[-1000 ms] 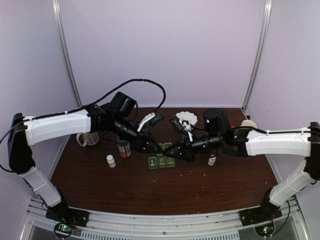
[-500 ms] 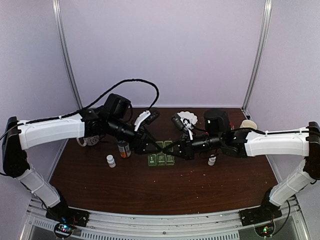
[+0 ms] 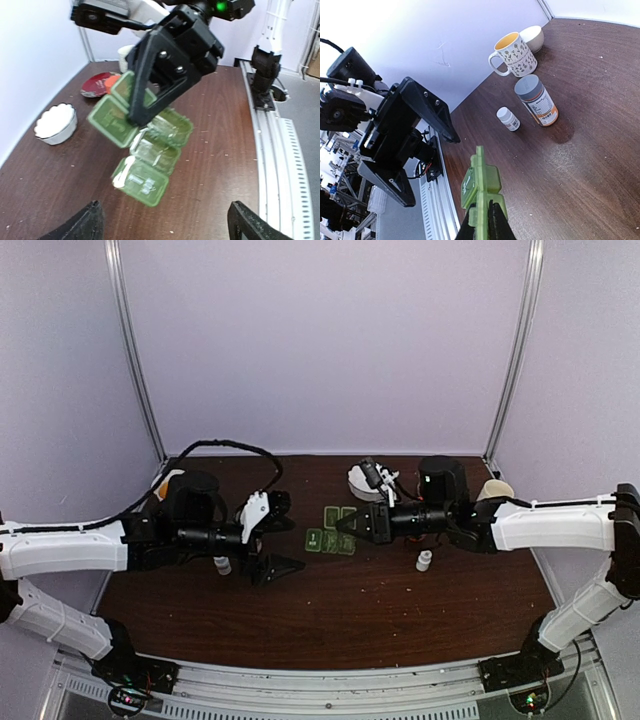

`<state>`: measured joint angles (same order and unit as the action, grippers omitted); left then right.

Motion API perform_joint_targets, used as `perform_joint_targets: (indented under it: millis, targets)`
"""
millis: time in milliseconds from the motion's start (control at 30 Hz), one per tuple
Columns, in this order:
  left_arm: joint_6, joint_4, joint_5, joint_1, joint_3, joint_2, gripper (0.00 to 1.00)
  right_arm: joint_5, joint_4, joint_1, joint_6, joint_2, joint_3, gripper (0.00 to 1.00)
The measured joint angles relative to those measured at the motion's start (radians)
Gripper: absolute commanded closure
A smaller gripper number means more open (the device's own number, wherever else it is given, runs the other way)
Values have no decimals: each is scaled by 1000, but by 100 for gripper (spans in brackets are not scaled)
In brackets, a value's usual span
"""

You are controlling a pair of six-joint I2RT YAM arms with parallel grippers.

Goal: Sort the pills into containers
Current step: Open the lid of the pill container.

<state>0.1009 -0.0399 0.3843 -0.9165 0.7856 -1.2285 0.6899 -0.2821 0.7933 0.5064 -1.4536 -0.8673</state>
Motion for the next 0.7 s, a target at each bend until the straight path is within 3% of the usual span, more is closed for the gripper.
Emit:
perform_joint_targets:
  millis: [167, 333, 500, 700]
  targets:
    - [-26, -202, -88, 2, -119, 44, 3, -16, -96, -3, 105, 19, 52, 100]
    - [-125, -367, -109, 24, -137, 51, 3, -20, -260, -4, 219, 70, 103, 100]
    - [-224, -541, -59, 34, -140, 50, 2, -34, -457, -4, 319, 113, 138, 100]
    - [-301, -762, 106, 40, -137, 27, 3, -39, -639, -4, 412, 127, 143, 100]
